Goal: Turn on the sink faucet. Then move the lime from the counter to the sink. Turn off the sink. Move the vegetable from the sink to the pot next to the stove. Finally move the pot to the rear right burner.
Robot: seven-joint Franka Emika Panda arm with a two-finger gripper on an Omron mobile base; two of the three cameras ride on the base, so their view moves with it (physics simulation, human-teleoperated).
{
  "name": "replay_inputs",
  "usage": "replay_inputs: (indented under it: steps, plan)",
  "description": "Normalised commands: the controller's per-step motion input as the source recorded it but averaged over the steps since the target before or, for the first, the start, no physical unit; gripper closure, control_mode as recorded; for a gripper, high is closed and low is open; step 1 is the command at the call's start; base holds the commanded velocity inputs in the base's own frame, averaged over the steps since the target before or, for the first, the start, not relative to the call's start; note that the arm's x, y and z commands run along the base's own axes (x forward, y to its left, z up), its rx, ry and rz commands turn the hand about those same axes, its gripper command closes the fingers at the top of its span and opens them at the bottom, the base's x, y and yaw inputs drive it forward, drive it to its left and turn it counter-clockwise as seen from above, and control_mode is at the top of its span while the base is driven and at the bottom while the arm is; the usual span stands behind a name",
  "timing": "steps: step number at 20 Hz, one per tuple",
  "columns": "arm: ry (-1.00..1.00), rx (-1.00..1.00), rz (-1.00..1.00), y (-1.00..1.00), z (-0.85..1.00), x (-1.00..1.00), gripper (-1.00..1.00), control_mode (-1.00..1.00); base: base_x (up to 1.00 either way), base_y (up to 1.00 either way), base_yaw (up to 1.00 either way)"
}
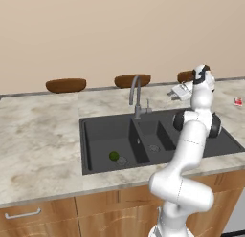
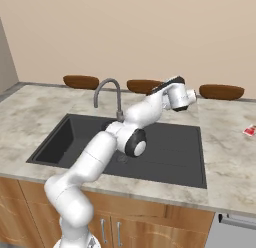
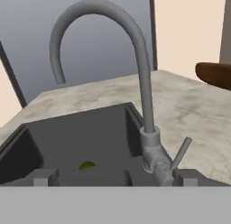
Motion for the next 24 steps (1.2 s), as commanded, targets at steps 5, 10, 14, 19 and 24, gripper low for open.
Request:
replay_inputs:
  steps: [5,10,14,19,24]
  plan:
    - [0.0,-0.02,-0.23,0.4,0.32,-0.61,-1.0,-1.0,0.0,0.0,0.0]
    - [0.0,-0.05,-0.22,0.45,0.28,-0.67,-1.0,-1.0,0.0,0.0,0.0]
    - [0.0,-0.1,-0.18,0.55,0.11,-0.78,-1.0,-1.0,0.0,0.0,0.0]
    - [0.0,-0.14,-0.15,0.64,0.09,-0.79,-1.0,-1.0,0.0,0.0,0.0]
    - [0.0,-0.11,-0.13,0.64,0.24,-0.79,-1.0,-1.0,0.0,0.0,0.0]
